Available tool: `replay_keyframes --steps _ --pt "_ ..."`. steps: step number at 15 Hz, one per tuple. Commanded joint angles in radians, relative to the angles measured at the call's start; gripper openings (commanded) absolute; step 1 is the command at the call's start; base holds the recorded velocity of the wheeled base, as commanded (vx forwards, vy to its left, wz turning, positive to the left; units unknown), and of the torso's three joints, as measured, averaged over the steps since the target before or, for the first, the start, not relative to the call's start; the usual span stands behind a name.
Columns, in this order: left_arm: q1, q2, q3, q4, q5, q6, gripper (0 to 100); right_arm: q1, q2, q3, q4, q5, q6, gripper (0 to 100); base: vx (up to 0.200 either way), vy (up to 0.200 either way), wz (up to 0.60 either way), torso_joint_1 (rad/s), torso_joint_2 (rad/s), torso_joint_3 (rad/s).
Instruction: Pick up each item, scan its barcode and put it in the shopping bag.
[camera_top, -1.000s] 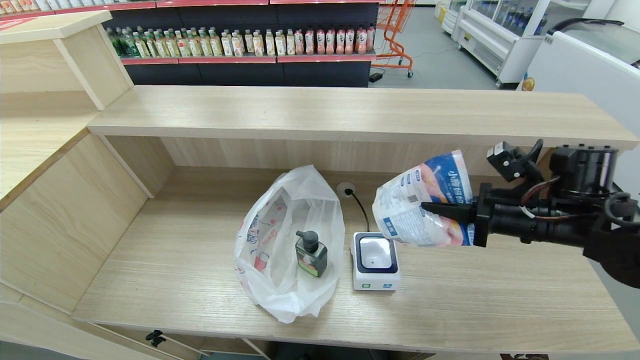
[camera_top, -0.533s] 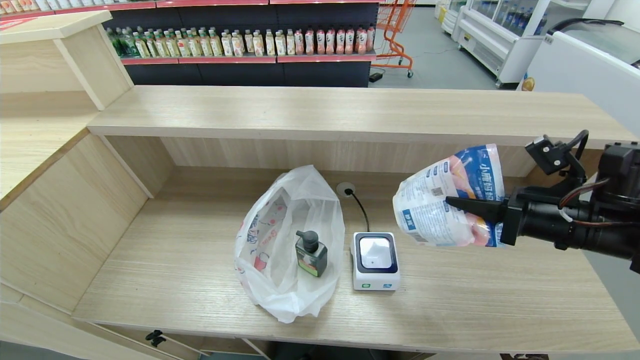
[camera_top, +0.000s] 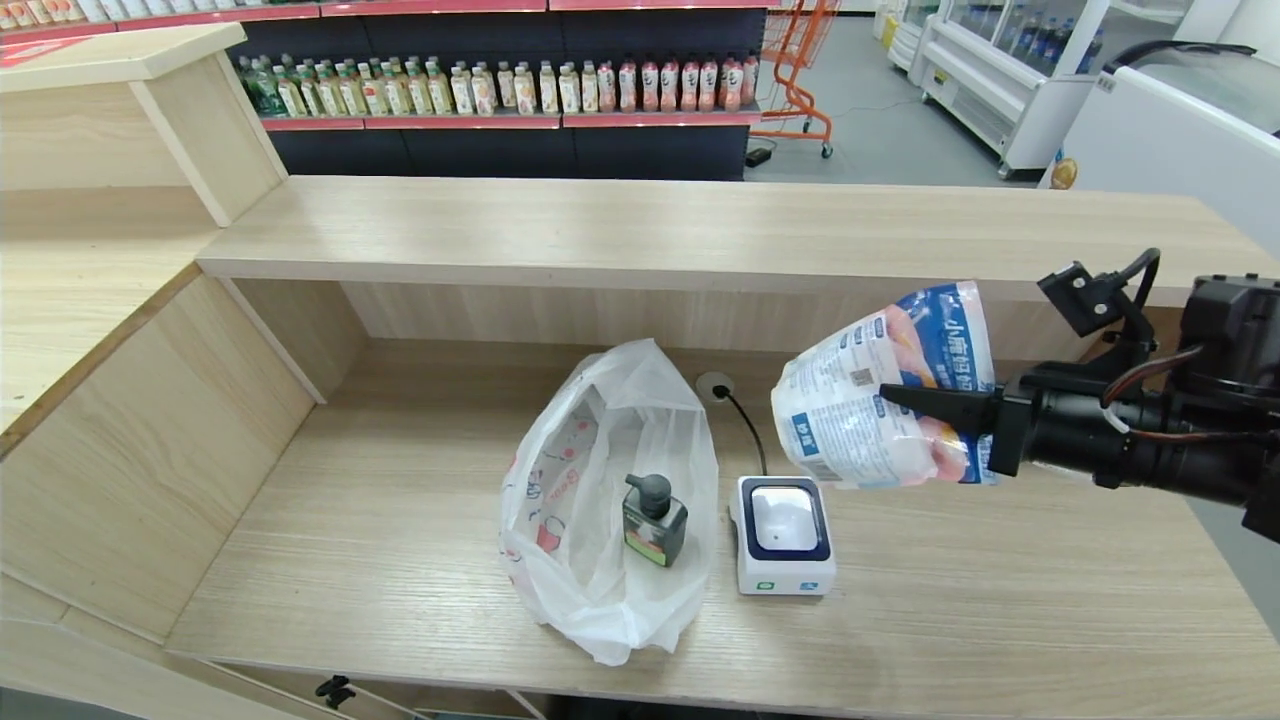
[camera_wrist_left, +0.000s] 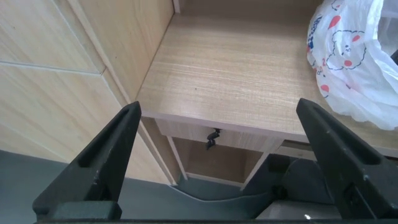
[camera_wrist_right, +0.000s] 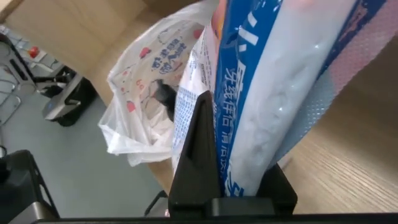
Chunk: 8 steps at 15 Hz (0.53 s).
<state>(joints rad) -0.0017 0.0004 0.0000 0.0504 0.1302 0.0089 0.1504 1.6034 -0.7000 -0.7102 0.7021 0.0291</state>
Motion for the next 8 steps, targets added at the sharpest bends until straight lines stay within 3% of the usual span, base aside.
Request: replay_keyframes --steps 1,8 --pt "0.0 0.0 0.0 0.0 0.0 -0.001 100 0.017 0.079 -0.049 0.0 -0.001 0.0 0 0.0 0.0 0.0 0.0 0.0 0.0" --pt "0.0 0.0 0.0 0.0 0.0 0.0 100 0.149 0.305 -0.191 -0.006 -0.015 -0.006 0 0.0 0.0 0.0 0.0 0.0 0.0"
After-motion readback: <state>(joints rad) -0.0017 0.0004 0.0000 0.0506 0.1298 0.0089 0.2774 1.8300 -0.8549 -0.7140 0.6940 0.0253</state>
